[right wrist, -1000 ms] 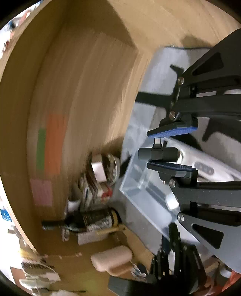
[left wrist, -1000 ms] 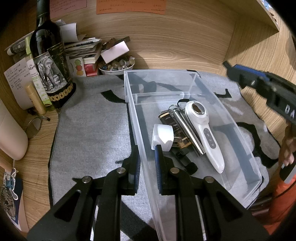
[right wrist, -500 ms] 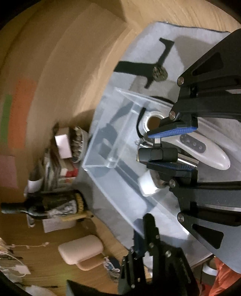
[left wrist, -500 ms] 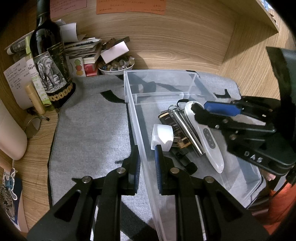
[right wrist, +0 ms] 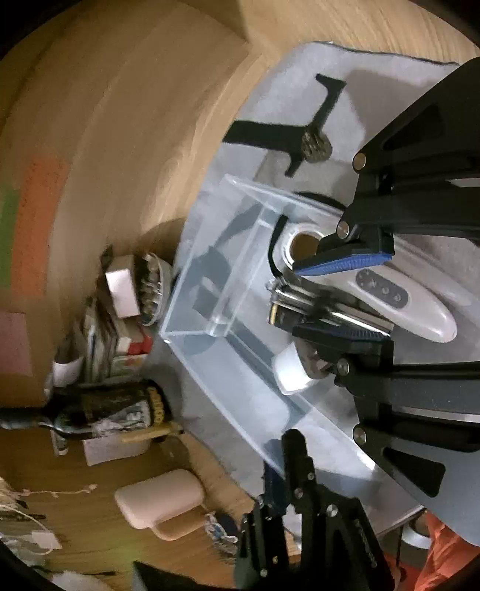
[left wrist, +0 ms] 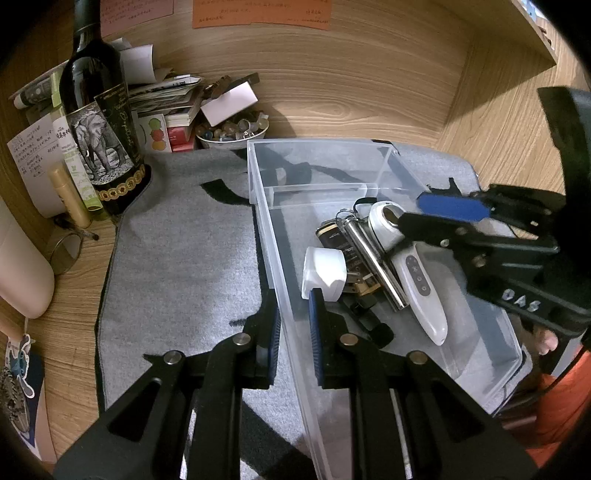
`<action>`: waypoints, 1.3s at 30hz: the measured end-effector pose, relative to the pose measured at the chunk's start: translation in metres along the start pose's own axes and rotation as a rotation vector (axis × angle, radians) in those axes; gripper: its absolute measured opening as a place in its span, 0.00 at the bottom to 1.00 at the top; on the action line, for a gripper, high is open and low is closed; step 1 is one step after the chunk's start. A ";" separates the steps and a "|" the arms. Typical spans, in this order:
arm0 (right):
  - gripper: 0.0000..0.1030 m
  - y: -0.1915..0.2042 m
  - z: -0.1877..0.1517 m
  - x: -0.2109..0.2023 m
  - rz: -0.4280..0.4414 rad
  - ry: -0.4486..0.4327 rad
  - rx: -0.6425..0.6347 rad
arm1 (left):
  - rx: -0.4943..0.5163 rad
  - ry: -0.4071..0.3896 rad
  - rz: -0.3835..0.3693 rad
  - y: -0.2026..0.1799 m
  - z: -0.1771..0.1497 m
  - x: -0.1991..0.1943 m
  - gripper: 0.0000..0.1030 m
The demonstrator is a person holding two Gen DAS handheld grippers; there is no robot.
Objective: Organize rigid objects
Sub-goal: 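Lower the USB stick into the box and open the right tool, then grasp the black perforated ball with the right tool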
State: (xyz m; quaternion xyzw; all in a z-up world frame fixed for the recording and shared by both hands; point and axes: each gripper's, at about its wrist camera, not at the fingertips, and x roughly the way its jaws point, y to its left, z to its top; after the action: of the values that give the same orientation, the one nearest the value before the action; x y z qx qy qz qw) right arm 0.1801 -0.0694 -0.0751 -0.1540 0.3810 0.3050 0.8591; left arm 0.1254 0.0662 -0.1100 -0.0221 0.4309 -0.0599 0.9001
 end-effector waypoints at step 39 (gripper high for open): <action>0.40 -0.138 -0.012 0.067 -0.194 0.136 0.344 | 0.003 0.001 0.001 -0.001 0.001 0.001 0.15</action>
State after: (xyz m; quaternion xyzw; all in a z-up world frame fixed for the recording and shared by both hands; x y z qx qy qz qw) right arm 0.2973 -0.1541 -0.1281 -0.0614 0.4679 0.1402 0.8704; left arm 0.1262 0.0646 -0.1102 -0.0206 0.4312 -0.0599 0.9000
